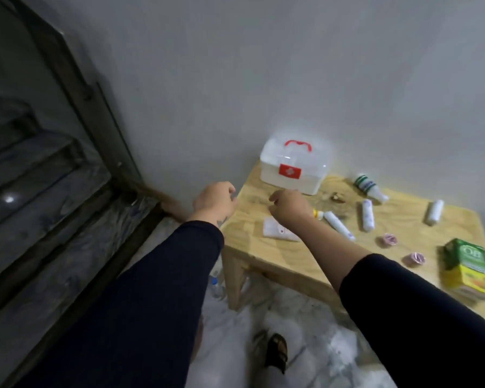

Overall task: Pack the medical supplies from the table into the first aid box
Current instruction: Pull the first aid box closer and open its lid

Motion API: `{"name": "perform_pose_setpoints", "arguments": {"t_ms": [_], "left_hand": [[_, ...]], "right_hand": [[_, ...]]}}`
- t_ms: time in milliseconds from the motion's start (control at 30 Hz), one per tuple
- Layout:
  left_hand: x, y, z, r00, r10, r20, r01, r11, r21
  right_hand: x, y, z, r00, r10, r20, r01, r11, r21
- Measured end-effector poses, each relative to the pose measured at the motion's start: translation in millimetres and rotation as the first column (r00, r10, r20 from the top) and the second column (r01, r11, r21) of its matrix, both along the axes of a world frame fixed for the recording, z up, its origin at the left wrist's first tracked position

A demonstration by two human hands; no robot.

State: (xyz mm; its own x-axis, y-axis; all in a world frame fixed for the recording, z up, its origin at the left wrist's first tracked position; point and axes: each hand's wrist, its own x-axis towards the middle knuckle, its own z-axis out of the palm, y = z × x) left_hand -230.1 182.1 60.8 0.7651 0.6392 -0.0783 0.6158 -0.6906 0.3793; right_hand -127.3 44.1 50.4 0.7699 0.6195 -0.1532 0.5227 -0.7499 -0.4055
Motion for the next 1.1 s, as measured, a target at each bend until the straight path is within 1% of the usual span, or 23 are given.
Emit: {"name": "perform_pose_setpoints", "arguments": {"t_ms": [100,200,367,467,600,700,767,867,1000,1100], "left_hand": [[49,-7,4,0.994,-0.104,0.028,0.103,0.994,0.033],[93,-7,2,0.978,-0.202,0.051,0.198,0.978,0.068],[149,6,-14,0.951,-0.304,0.058,0.299,0.951,0.085],[172,13,-27,0.933,-0.355,0.051,0.347,0.929,0.126],[194,25,-41,0.918,-0.397,0.028,0.381,0.898,0.222],[208,37,-47,0.884,-0.467,-0.032,0.457,0.846,0.276],[216,44,-50,0.862,-0.503,-0.064,0.499,0.821,0.277],[217,49,-58,0.851,-0.523,-0.044,0.512,0.809,0.290],[215,52,-62,0.832,-0.555,-0.015,0.526,0.781,0.336],[217,56,-63,0.820,-0.572,-0.012,0.544,0.772,0.329]], "right_hand": [[38,-23,4,0.997,-0.053,0.056,0.054,0.999,-0.003],[74,-33,5,0.991,-0.055,0.123,0.057,0.998,-0.012],[124,-27,0,0.967,0.016,0.255,-0.018,1.000,0.004],[142,-9,-15,0.948,0.083,0.309,-0.088,0.996,0.005],[152,11,-39,0.902,0.173,0.395,-0.163,0.985,-0.059],[157,20,-52,0.860,0.173,0.480,-0.149,0.985,-0.088],[163,24,-61,0.844,0.162,0.511,-0.115,0.986,-0.123],[167,24,-72,0.814,0.152,0.561,-0.074,0.984,-0.159],[168,26,-80,0.760,0.146,0.633,-0.063,0.986,-0.151],[163,30,-78,0.739,0.129,0.661,-0.023,0.986,-0.167]]}}
